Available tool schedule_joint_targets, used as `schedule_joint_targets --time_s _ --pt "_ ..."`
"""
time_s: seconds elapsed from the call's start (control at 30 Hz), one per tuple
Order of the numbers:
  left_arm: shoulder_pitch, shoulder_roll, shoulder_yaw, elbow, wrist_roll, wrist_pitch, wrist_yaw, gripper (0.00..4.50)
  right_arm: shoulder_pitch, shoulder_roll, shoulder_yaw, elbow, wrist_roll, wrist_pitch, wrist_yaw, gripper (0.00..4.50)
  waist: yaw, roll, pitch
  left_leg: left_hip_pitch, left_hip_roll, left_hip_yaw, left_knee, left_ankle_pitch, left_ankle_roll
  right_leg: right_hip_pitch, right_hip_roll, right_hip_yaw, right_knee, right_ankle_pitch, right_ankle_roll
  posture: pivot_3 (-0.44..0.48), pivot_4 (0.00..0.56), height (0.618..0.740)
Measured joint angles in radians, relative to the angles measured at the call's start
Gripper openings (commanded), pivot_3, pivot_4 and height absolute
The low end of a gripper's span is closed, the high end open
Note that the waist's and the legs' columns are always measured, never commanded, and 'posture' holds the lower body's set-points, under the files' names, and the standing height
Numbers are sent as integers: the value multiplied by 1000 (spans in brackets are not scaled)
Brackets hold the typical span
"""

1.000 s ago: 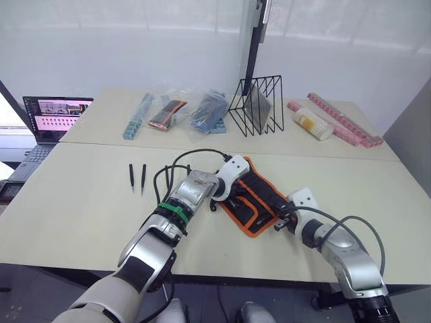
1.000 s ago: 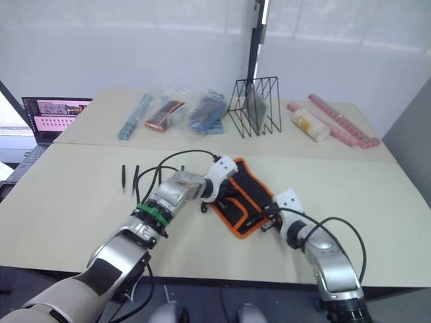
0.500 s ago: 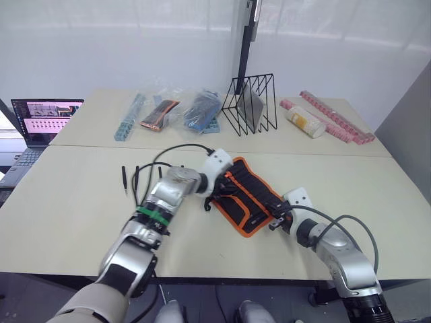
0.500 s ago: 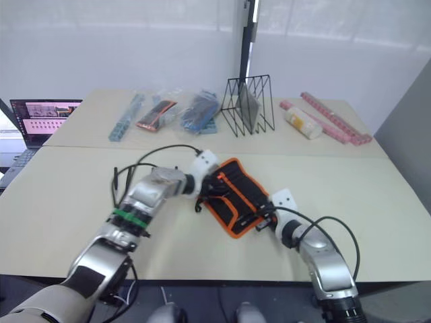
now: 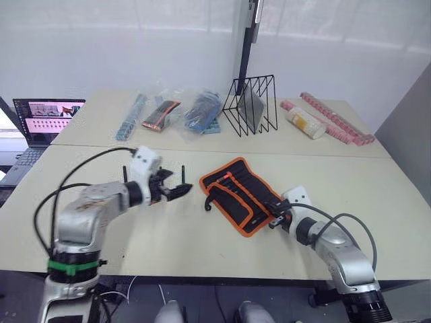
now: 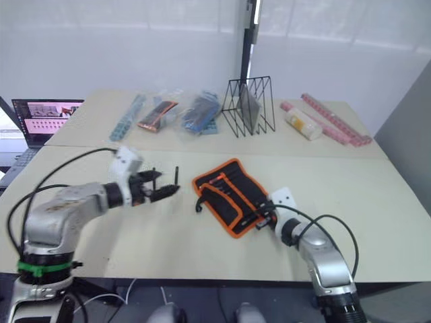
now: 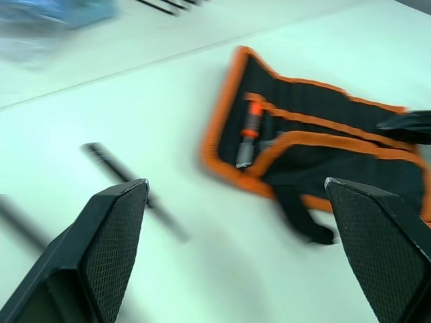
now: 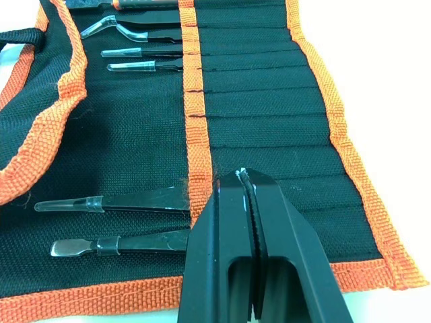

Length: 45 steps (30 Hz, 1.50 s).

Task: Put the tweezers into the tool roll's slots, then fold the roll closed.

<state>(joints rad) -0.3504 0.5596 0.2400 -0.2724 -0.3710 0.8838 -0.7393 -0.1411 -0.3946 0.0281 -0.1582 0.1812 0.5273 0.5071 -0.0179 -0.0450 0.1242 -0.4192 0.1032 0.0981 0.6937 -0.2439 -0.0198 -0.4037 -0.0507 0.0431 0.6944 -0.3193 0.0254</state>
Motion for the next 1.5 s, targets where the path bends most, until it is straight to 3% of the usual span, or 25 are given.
schedule_joint_targets --time_s 0.3,0.43,0.57,0.9,1.27,1.5 --pt "475 96 458 1 -40 -172 -24 4473 15 -10 -13 15 1 -18 16 0 6 -3 -1 0 0 0 -1 -1 -1 -1 -4 -4 0 -2 -3 0 150 687" --pt "623 80 597 -3 -109 -191 -60 4473 21 -16 -19 23 1 -18 18 0 15 -8 -2 2 -1 0 -1 -1 -2 -3 -8 -9 -1 -6 -7 0 150 687" --pt "680 77 656 -5 -137 -233 -58 4473 24 -19 -24 24 5 -18 24 0 20 -8 -2 3 -1 0 -1 -2 -3 -2 -9 -9 -1 -9 -12 0 150 687" --pt "683 35 581 -46 -161 -256 19 4473 29 -20 -33 23 18 -18 34 0 21 -8 -2 3 0 0 -2 -2 -2 -2 -9 -9 -1 -8 -10 0 150 687" --pt "372 -62 259 -15 -58 -205 341 4473 23 -6 -31 30 19 -27 32 0 20 -10 -3 3 -1 -1 -2 -2 -2 2 -6 -7 0 -7 -9 0 150 687" --pt "218 -108 136 118 42 -211 469 4473 20 1 -30 25 19 -27 16 0 17 -10 -4 3 -1 -1 -2 -2 -2 2 -5 -7 0 -7 -8 0 150 687"
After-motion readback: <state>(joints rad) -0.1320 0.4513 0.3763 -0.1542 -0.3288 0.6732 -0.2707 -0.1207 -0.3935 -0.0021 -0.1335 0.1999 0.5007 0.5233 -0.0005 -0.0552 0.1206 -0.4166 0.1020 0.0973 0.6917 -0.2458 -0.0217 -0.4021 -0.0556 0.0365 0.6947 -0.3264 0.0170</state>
